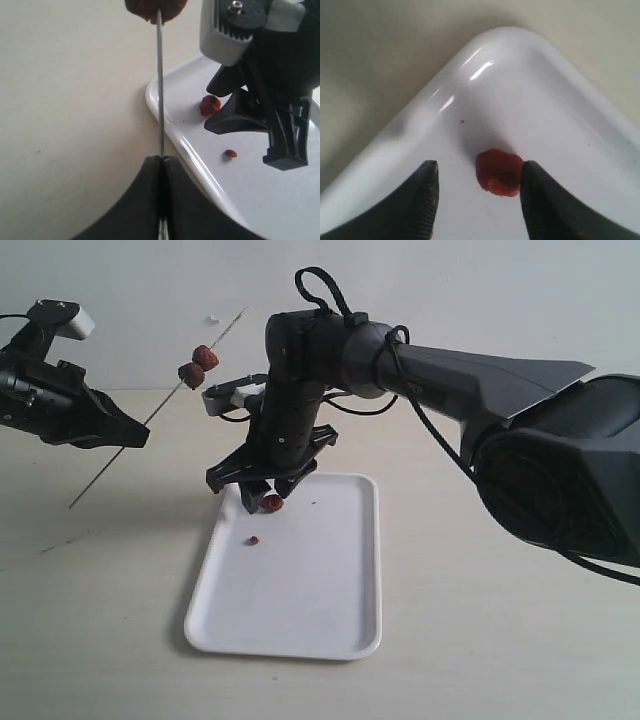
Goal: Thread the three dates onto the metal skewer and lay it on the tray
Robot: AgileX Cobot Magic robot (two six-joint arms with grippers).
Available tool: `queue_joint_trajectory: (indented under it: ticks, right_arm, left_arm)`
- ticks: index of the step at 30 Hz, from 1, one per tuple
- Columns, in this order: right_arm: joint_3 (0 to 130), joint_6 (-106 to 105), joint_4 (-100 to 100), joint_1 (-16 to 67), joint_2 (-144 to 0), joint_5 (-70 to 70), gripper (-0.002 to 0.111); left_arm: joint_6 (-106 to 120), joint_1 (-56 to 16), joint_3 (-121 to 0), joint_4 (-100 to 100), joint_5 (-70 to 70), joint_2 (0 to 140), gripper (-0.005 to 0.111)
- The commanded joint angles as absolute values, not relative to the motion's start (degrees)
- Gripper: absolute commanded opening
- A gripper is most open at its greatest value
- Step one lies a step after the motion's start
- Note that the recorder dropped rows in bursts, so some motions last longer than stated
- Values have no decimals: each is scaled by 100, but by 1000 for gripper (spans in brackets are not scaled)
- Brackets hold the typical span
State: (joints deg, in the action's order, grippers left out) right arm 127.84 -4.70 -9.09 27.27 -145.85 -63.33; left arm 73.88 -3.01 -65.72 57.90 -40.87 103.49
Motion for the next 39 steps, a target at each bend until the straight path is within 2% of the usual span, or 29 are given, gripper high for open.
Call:
queue_joint_trajectory:
  ticks: [1,31,39]
  right_arm:
    - [12845,-448,-536,2735,-14581,-6350,50]
    - [12845,-448,-753,2735,-14827,-6065,50]
    - [12845,-448,-755,2735,-14827,-6204,42]
  left_arm:
    - [7298,-281,-6614,5819,-3968,10289,0]
    - [7014,-281,-6614,5807,-3710,10289,0]
    - [7014,-281,-6614,5807,-3657,10289,0]
